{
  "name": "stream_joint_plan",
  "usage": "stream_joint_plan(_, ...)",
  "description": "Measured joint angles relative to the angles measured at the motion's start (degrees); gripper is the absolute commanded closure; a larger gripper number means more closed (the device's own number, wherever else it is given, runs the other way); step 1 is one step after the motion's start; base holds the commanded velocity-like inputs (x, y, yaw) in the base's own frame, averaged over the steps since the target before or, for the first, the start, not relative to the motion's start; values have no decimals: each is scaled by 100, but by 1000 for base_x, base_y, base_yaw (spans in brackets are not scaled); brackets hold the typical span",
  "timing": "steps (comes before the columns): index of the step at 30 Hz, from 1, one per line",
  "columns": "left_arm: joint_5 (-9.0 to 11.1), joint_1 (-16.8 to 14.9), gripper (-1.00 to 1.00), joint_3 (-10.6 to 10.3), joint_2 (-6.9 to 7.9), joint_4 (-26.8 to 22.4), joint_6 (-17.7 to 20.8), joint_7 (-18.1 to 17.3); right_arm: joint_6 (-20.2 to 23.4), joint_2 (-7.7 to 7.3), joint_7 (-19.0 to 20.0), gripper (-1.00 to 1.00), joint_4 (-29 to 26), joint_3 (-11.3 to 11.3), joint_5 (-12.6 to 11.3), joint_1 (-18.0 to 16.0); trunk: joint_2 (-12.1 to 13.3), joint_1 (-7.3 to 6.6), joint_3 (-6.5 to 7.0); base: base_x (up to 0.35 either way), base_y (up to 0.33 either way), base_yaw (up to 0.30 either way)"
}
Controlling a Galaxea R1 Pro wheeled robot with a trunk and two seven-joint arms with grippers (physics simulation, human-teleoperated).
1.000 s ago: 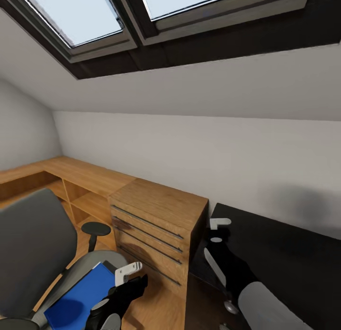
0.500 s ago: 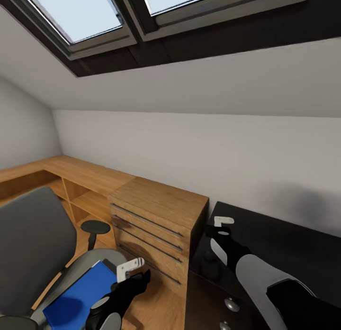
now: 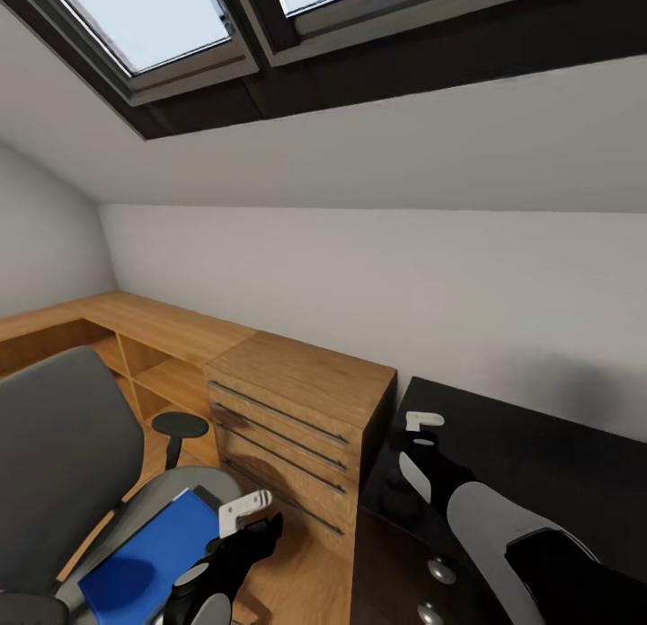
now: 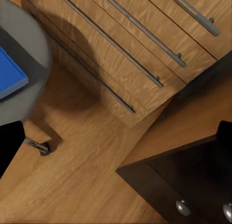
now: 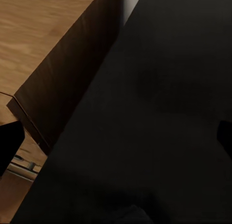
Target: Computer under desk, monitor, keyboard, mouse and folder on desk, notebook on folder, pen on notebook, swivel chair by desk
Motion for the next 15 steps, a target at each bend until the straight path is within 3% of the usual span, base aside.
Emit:
stream_joint_plan(10,8,3,-100,0,-1,10,-6,128,945,-21,-1,-100,-60,-12,-495,0,-1,1,0,0,0,0)
stream_joint_plan(15,10,3,-100,0,-1,10,-7,134,1171,-12,-1,-100,-65,-17,-556,0,-1,1,0,0,0,0)
